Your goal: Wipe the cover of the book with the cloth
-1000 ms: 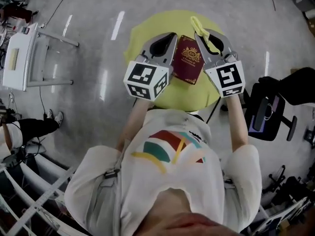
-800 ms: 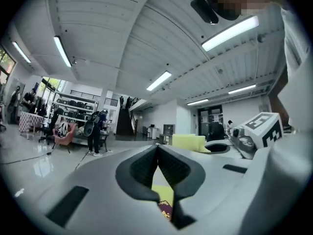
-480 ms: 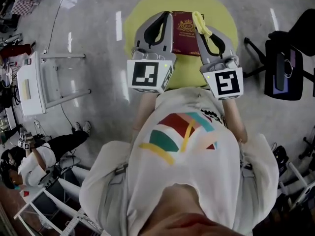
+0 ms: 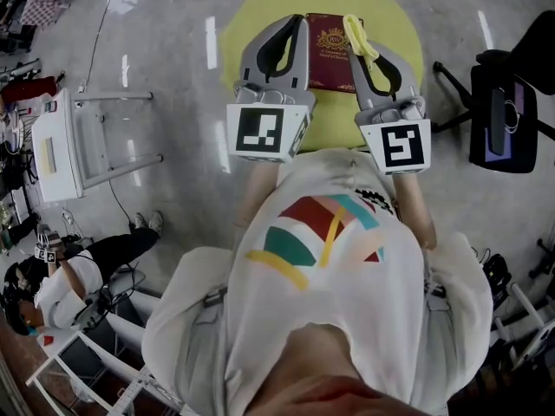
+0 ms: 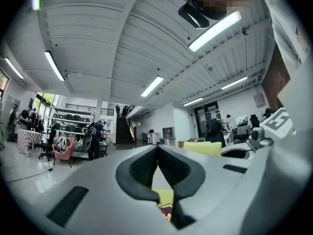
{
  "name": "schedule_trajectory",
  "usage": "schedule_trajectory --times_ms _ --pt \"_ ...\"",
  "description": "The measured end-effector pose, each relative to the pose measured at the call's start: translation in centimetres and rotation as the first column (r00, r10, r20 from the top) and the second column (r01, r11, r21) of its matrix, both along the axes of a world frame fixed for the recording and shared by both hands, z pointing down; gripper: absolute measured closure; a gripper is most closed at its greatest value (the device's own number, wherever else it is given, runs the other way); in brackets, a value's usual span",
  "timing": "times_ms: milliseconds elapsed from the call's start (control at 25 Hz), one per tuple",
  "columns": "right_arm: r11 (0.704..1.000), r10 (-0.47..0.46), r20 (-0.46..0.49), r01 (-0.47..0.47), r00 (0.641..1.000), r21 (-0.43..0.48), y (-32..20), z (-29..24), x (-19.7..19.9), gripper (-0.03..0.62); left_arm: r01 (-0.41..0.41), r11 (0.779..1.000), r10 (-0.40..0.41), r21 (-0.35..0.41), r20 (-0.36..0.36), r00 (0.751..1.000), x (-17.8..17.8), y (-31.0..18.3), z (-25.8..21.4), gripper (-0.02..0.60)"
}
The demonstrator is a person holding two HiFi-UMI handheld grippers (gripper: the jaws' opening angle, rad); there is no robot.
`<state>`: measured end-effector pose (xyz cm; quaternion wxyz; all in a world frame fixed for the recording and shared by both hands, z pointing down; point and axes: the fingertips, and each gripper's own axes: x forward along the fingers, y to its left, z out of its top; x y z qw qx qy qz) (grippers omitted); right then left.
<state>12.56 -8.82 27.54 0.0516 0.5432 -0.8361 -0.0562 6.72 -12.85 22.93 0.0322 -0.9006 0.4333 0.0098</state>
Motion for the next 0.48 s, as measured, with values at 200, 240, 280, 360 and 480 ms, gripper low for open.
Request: schedule_trajectory --times_ms 200,240,280,360,480 --pt "1.0 0.004 -0.014 -0.004 1.0 0.006 -0.01 -0.02 0.05 0.565 0.0 1.0 0.0 0.001 -0.002 1.0 -0.08 -0.13 -0.06 0.566" --pt "1.0 0.005 -0.015 -0.005 1.0 0.006 0.0 0.01 0.07 0.565 -0.001 1.0 0.001 0.001 -0.002 1.0 -0.08 -0.15 -0.05 0.566" --pt "1.0 0.005 -0.016 -0.005 1.0 0.005 -0.01 0.06 0.11 0.565 -0.001 1.0 0.001 0.002 -0.003 1.0 -0.04 -0.19 -0.04 0.566" --pt "1.0 0.004 -0.016 -0.003 1.0 0.002 0.01 0.12 0.17 0.565 -0.001 1.0 0.001 0.003 -0.002 1.0 0.05 -0.26 -0.06 0.566" --pt "1.0 0.0 -0.008 0.0 1.0 -0.005 0.22 0.04 0.1 0.565 0.0 1.0 0.0 0.002 0.005 1.0 0.06 -0.17 -0.05 0.566"
